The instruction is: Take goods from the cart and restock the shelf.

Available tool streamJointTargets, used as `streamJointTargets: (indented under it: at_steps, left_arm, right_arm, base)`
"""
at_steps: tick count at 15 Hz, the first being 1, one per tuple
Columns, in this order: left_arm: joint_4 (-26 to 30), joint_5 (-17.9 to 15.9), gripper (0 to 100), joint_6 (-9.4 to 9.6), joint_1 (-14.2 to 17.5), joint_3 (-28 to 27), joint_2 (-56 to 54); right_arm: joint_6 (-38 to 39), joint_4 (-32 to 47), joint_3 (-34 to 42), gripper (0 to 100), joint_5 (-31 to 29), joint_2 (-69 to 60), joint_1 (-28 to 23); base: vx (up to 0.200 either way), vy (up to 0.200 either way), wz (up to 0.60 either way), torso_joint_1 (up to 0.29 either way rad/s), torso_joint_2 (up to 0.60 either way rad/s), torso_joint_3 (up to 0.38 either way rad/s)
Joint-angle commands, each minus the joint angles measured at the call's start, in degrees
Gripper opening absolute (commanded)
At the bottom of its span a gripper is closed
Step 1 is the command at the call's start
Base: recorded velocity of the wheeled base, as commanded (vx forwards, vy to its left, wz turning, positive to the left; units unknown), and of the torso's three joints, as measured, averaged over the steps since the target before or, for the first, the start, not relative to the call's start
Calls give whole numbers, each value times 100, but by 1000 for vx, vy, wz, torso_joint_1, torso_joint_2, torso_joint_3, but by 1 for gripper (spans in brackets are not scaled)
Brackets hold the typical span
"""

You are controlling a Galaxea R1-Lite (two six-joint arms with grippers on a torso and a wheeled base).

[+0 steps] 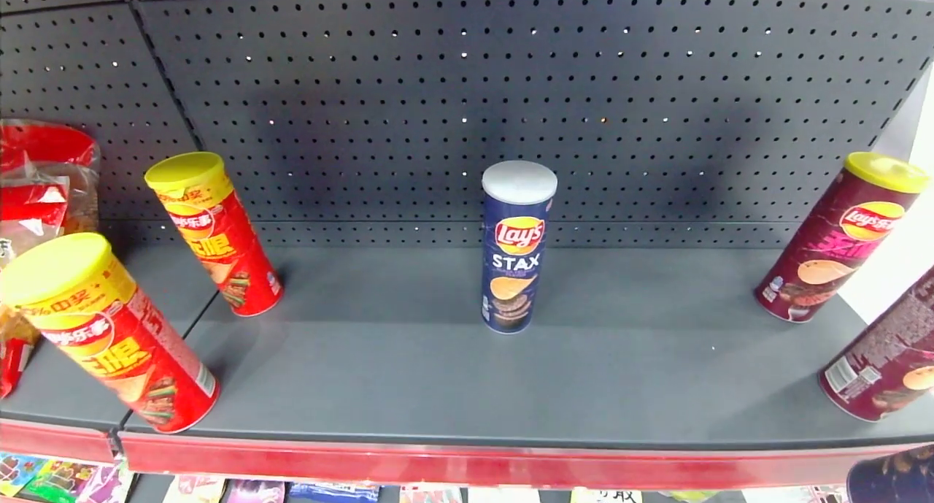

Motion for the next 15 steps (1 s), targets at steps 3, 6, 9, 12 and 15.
streamJointTargets:
  at_steps: [3, 6, 9, 12, 15]
  left_arm:
    - [3, 4, 100, -10, 5, 0, 5]
    - [-5, -92, 100, 34, -4, 0, 5]
    - [3, -699, 100, 464, -4, -9, 14]
    - [-225, -1279, 100, -142, -145, -2109, 2079]
    - [-313, -2694, 100, 851, -628, -2812, 3758]
  right_arm:
    - [-4, 22, -60, 0, 289, 131, 3]
    - [-13, 39, -280, 0, 667, 368, 91]
    - [-154, 4, -482, 0, 922, 719, 126]
    - [-329, -22, -570, 0, 1071, 1133, 143]
    - [-382, -31, -649, 0, 1098, 1335, 337]
  base:
    - [0, 0, 0, 0, 0, 0]
    - [0, 0, 0, 0, 0, 0]
    - [0, 0, 0, 0, 0, 0]
    - [0, 0, 0, 0, 0, 0]
    - [0, 0, 0, 0, 0, 0]
